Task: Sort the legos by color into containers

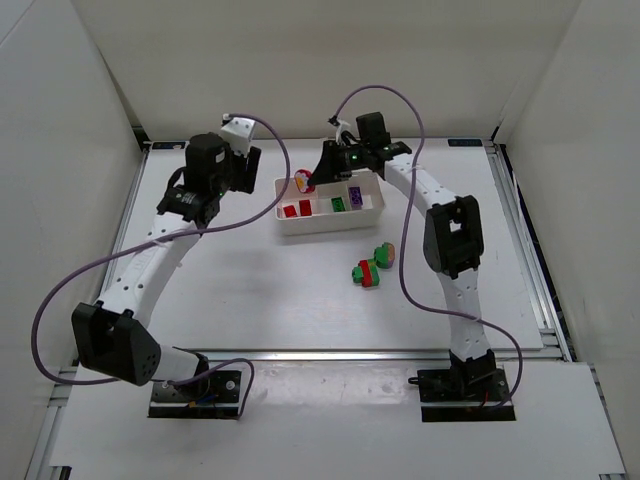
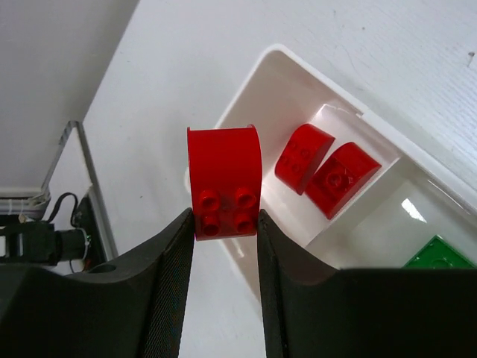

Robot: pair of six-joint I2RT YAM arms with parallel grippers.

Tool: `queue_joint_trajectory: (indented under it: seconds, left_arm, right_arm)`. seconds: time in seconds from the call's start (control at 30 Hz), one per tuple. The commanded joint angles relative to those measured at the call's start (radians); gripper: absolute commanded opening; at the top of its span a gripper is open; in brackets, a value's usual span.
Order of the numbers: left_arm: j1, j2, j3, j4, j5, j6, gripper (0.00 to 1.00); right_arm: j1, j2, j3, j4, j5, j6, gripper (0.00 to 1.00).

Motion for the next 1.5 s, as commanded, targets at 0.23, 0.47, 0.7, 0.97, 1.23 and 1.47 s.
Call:
queue_joint_trajectory:
  seconds: [0.23, 0.47, 0.7, 0.97, 1.23, 1.47]
  left_arm:
    - [0.135, 0.01, 0.106, -0.058, 0.342, -0.234, 0.1]
    - [0.135, 0.067, 0.14, -0.052, 0.39, -0.22, 0.1]
    - [0.113, 0.159, 0.175, 0.033, 0.532, -0.264, 0.11]
    - [0.007, 0.36, 0.335, 0.12, 0.607, -0.304, 0.1]
    - [-0.114, 0.61, 0.528, 0.144, 0.69, -0.326, 0.12]
    - [-0.184, 0.821, 0.712, 0.12, 0.716, -0.36, 0.15]
  right_arm:
    - [0.085, 0.074, 0.093, -0.053, 0.157, -0.061, 0.0]
    - [0.094, 0.078, 0.084, -0.085, 0.201, -0.091, 0.54]
    - [0.088, -0.017, 0.036, -0.099, 0.213, -0.203, 0.8]
    - [-0.004, -0.283, -0.142, -0.123, 0.278, -0.334, 0.83]
    - [-0.179, -0.621, -0.421, -0.209, 0.33, -0.375, 0.84]
    - [-0.354, -0.794, -0.607, -0.257, 0.333, -0.372, 0.84]
